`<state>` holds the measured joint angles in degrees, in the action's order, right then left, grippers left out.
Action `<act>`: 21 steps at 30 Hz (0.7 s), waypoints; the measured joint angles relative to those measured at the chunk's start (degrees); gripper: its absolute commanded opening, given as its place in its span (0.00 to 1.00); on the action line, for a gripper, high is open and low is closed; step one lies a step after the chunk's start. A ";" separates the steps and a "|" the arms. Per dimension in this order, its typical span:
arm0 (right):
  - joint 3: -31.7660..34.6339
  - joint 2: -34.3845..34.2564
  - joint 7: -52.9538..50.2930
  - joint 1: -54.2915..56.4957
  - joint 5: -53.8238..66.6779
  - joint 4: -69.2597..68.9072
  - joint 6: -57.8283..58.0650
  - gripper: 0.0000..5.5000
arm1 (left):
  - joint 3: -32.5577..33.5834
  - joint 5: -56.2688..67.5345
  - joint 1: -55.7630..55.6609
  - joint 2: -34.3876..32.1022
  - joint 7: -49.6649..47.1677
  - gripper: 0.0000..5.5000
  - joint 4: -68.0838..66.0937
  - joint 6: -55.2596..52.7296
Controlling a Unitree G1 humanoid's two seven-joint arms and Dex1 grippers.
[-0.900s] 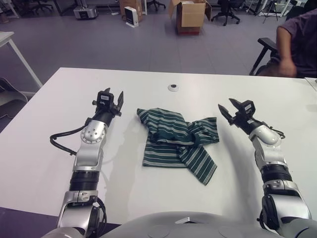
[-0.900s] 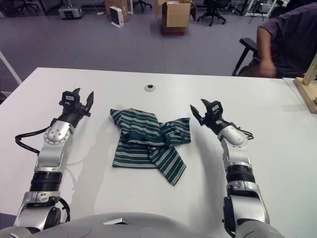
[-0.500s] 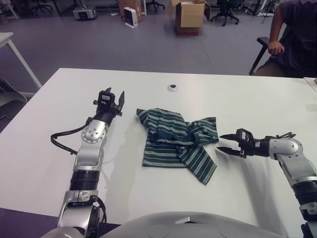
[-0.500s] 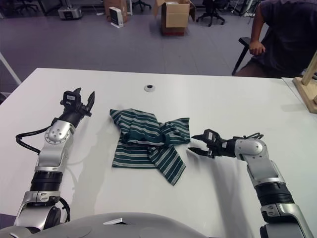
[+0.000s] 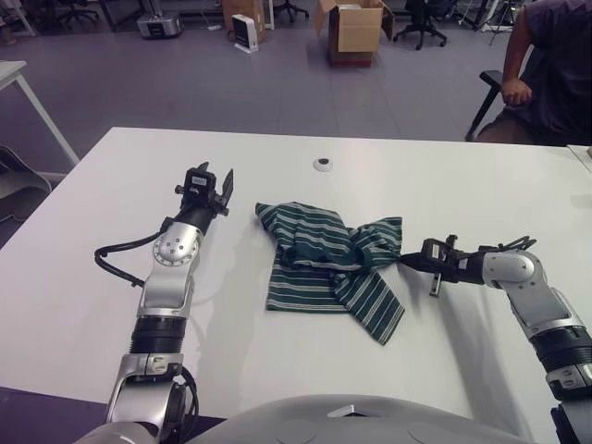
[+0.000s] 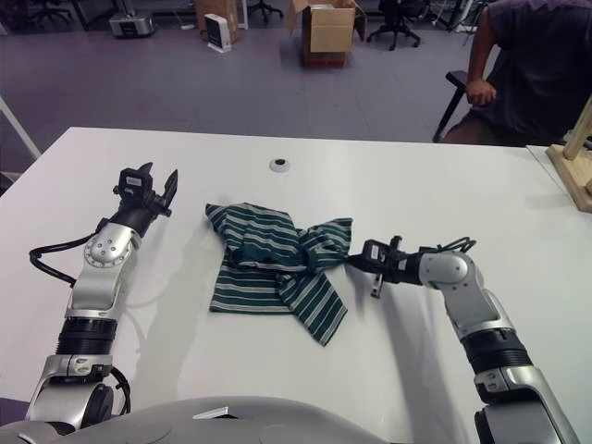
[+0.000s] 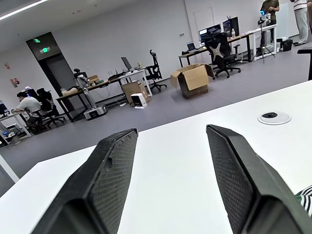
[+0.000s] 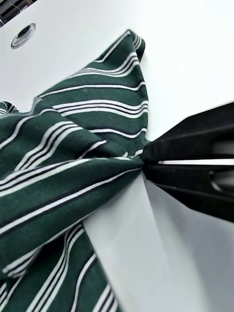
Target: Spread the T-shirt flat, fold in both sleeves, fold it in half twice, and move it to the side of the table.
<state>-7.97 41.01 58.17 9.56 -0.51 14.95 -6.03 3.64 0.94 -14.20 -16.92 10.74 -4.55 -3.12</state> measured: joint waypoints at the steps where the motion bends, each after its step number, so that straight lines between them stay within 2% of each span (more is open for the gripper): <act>1: -0.02 0.02 0.20 0.11 0.15 -0.58 0.25 0.01 | -0.02 0.00 -0.08 0.00 0.01 0.47 -0.04 0.02; 6: 3.61 2.56 6.10 3.90 9.30 -11.56 8.49 0.01 | -1.35 0.67 -0.20 -1.15 4.80 0.47 -1.11 1.12; 10: 9.03 8.30 10.32 11.61 15.12 -14.73 13.22 0.01 | -7.03 0.51 -0.77 -6.68 18.03 0.47 -3.15 4.84; 13: 11.40 9.07 11.53 17.92 19.70 -15.46 15.67 0.01 | -11.75 -2.21 -1.54 -11.03 26.20 0.47 -5.08 7.17; 17: 13.46 8.86 11.52 27.42 24.76 -14.99 19.18 0.01 | -13.01 -3.85 -2.56 -12.85 28.66 0.47 -5.86 8.67; 21: 12.64 7.52 9.68 32.64 24.79 -12.78 20.58 0.01 | -11.98 -0.45 -1.66 -13.04 31.15 0.47 2.49 6.48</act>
<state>4.67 48.53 67.85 42.20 24.28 2.17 14.54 -8.34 0.49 -15.85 -29.96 41.88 -2.06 3.36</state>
